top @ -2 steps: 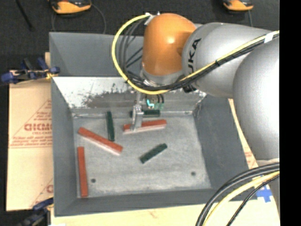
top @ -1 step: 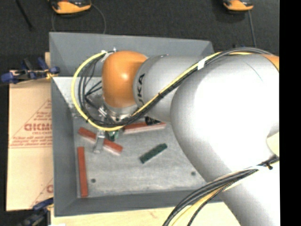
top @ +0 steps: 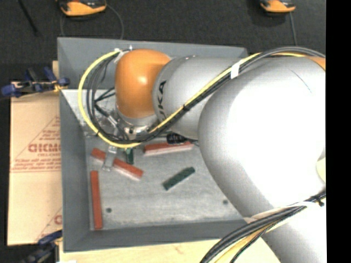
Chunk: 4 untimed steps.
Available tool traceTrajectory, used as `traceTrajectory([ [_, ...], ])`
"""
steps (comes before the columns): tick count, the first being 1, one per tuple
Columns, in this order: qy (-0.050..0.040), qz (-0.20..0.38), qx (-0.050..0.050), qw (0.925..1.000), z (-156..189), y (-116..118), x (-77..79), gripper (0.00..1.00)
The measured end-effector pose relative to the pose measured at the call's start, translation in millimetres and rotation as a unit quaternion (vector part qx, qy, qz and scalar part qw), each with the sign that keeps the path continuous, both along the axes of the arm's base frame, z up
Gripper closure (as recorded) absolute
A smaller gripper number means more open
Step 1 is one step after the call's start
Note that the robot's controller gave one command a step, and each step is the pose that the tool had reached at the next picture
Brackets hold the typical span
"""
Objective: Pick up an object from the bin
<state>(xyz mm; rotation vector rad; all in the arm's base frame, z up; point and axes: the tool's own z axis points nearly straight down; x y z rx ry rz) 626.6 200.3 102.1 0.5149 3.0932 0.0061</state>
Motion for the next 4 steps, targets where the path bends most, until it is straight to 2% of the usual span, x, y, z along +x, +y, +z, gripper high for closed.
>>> traceTrajectory([
  [1, -0.0001, -0.075, 0.000, 0.9972, -1, 1, 9.3, 0.00],
  [2, 0.0016, -0.209, 0.000, 0.9779, -32, 25, 14.0, 0.00],
  [3, -0.0001, -0.208, 0.000, 0.9782, -31, 23, 15.6, 0.00],
  [4, -0.0001, -0.206, -0.001, 0.9785, -31, 23, 15.7, 1.00],
])
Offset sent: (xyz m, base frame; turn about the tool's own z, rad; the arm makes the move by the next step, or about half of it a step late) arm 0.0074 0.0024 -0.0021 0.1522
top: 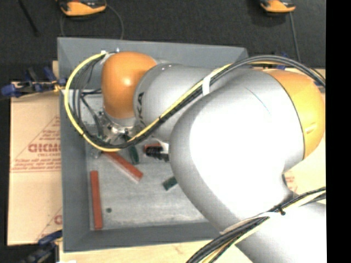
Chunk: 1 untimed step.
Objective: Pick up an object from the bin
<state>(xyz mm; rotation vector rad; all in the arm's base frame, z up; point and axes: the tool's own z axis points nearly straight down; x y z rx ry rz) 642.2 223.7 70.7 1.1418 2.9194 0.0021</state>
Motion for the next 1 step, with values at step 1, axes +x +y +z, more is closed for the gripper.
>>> traceTrajectory([
  [1, -0.0010, 0.000, 0.001, 1.0000, 60.3, -0.8, 2.9, 1.00],
])
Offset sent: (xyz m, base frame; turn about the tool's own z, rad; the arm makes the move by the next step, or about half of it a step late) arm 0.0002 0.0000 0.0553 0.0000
